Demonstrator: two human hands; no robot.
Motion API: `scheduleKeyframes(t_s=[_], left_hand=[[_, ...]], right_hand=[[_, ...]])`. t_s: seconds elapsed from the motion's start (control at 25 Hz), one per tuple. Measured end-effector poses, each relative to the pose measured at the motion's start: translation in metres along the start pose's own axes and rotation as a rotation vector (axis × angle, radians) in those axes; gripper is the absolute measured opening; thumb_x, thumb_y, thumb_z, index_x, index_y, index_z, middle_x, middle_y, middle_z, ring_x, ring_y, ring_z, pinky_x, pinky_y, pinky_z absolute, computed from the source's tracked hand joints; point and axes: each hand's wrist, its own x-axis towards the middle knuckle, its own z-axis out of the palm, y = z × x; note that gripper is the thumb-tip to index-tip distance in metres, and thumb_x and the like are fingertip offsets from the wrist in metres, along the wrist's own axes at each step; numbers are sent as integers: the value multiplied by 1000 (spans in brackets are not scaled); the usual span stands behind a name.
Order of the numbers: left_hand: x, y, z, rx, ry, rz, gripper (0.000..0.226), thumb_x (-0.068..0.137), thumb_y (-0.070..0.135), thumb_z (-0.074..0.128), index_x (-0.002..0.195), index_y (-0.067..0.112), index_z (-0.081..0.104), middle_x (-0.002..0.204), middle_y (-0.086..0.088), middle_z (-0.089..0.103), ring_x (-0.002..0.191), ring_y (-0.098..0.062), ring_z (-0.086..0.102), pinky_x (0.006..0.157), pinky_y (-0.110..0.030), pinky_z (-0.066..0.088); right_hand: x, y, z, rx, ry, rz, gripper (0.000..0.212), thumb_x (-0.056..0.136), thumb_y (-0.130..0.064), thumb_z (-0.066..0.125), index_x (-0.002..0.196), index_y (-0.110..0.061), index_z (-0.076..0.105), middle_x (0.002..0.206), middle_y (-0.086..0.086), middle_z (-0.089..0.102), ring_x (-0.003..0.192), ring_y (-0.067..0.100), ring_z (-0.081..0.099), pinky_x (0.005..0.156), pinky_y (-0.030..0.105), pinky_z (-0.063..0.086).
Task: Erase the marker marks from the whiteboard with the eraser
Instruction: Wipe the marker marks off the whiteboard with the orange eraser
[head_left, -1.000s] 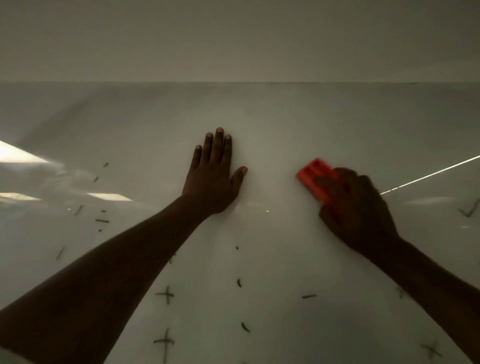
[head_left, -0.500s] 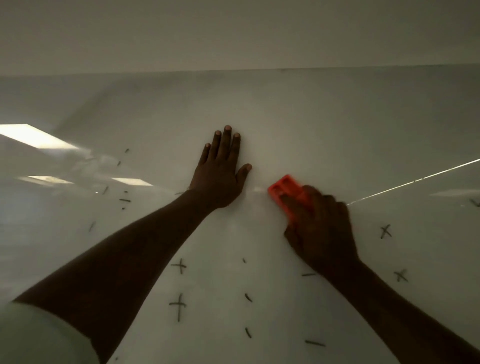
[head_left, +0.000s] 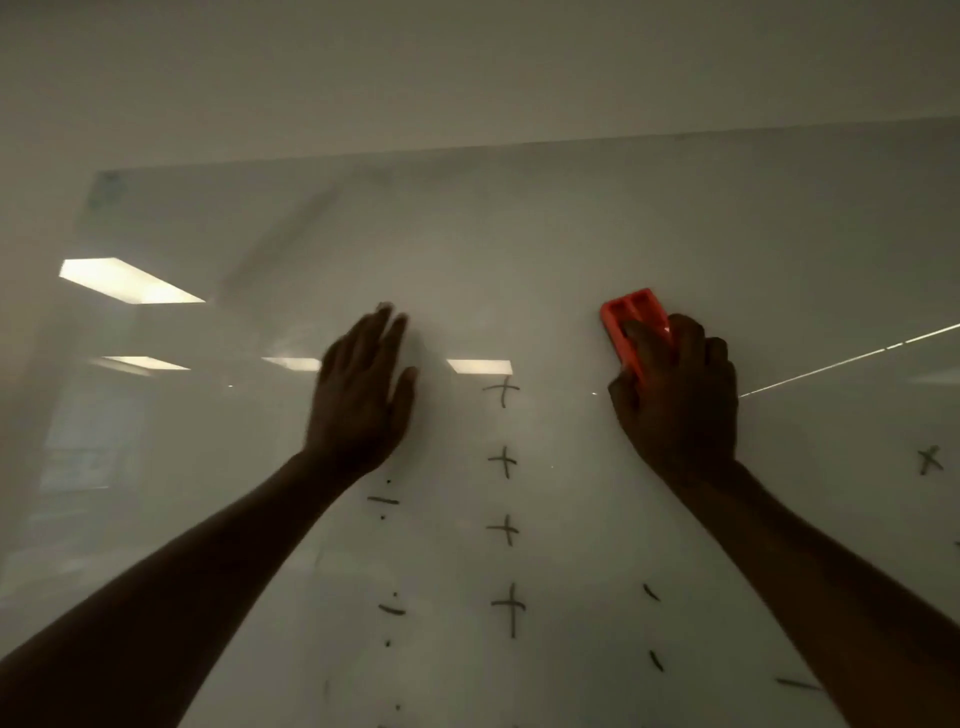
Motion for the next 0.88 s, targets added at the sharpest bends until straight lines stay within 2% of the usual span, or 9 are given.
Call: scheduleKeyframes(t_s=[0.08, 0.12, 0.28, 0.36, 0.52, 0.56, 0.76, 0.8, 0.88], left_hand=[[-24, -52, -9, 31, 59, -110, 59, 104, 38, 36, 156, 9, 34, 164, -11, 29, 152, -28, 27, 120, -48, 27], [-34, -75, -13, 33, 69, -181, 60, 104, 40, 32, 156, 10, 33, 165, -11, 28, 152, -28, 25, 120, -49, 25], [-70, -137, -18, 38, 22, -220, 63, 104, 44, 25, 158, 12, 28, 167, -8, 23, 154, -26, 19, 121, -52, 24], [-80, -146, -14, 26, 18, -179, 61, 104, 39, 27, 160, 13, 24, 168, -5, 19, 156, -22, 15, 123, -51, 22], [-79, -146, -10, 1, 40, -197, 60, 104, 36, 30, 160, 14, 25, 168, -4, 19, 156, -21, 14, 123, -49, 20], [-80, -147, -9, -1, 39, -198, 60, 104, 36, 30, 160, 15, 24, 168, -4, 18, 156, -20, 13, 124, -48, 20], [-80, -153, -5, -17, 35, -192, 61, 104, 37, 29, 161, 17, 22, 169, -3, 16, 156, -19, 10, 125, -50, 19], [-81, -153, -5, -9, 41, -193, 61, 104, 38, 29, 160, 16, 23, 169, -3, 16, 156, -18, 11, 125, -49, 18], [-80, -152, -6, 1, 55, -195, 60, 104, 37, 29, 160, 16, 25, 169, -3, 17, 156, -19, 12, 125, -46, 17]], right_hand=[[-8, -47, 9, 19, 45, 180, 57, 87, -31, 51, 142, -20, 45, 134, 22, 48, 100, 41, 48, 80, 51, 47], [-24, -76, 14, 69, -3, 93, 59, 87, -31, 51, 145, -22, 43, 137, 21, 47, 101, 39, 47, 81, 50, 46], [-69, -123, 17, 160, -258, -770, 63, 88, -34, 51, 149, -33, 38, 145, 15, 44, 104, 33, 50, 83, 44, 48], [-22, -101, 18, 89, -218, -890, 65, 86, -27, 53, 149, -35, 38, 149, 7, 39, 109, 30, 49, 86, 41, 44], [52, -102, 27, 19, 64, 31, 59, 87, -33, 47, 144, -20, 44, 133, 21, 46, 102, 41, 49, 82, 51, 49], [40, -128, 34, 35, 47, 109, 58, 87, -33, 47, 144, -20, 44, 133, 23, 47, 101, 42, 49, 81, 51, 49], [-50, -224, 47, 201, -262, -904, 61, 86, -35, 51, 146, -32, 42, 145, 15, 47, 104, 35, 52, 82, 41, 44], [-26, -216, 50, 172, -250, -997, 63, 85, -33, 51, 147, -34, 41, 148, 11, 46, 107, 35, 53, 83, 41, 44], [40, -199, 58, 67, -162, -819, 64, 86, -30, 49, 148, -37, 39, 151, 6, 44, 107, 39, 55, 84, 43, 48]])
